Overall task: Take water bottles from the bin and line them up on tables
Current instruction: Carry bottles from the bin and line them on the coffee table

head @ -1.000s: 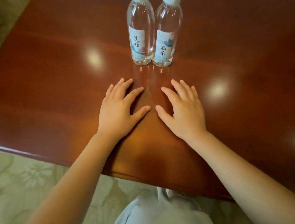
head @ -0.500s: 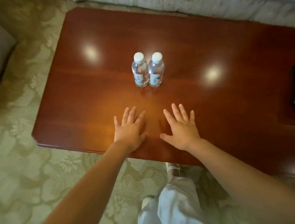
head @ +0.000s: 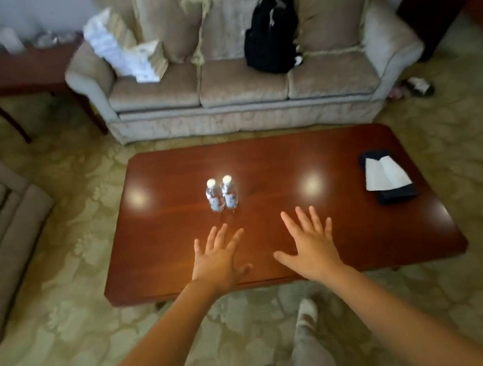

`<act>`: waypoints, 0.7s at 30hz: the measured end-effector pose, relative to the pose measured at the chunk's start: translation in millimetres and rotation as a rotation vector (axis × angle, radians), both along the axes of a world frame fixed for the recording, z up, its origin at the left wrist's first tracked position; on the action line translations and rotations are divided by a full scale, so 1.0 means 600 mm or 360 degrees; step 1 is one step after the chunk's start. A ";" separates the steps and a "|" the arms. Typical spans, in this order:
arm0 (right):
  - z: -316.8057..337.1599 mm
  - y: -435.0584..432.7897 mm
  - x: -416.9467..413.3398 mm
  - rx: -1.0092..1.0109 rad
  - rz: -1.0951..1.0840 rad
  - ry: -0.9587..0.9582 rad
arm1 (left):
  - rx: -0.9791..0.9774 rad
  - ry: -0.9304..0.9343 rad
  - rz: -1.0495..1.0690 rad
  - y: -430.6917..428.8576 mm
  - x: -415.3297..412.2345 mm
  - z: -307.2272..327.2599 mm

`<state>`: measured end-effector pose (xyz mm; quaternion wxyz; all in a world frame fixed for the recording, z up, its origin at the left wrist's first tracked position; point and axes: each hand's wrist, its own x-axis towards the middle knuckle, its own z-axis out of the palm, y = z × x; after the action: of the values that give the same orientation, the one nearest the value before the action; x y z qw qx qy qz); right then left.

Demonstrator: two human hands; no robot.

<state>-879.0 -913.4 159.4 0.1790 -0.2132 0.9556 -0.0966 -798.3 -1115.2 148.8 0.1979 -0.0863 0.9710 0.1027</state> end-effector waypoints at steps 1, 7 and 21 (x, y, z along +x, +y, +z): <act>0.014 0.013 0.012 -0.0015 -0.0050 0.0029 | -0.0004 0.0035 -0.0046 0.009 0.003 0.014; 0.068 0.113 0.097 -0.0063 -0.0364 0.0150 | 0.0027 0.0233 -0.0279 0.084 0.006 0.078; 0.108 0.371 0.442 -0.0041 -0.1109 0.0225 | 0.0211 0.0330 -0.1019 0.354 0.185 0.127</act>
<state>-614.1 -690.6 224.4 0.0662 0.1171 0.9796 -0.1491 -687.0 -902.9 224.8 0.1255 0.2467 0.9550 0.1064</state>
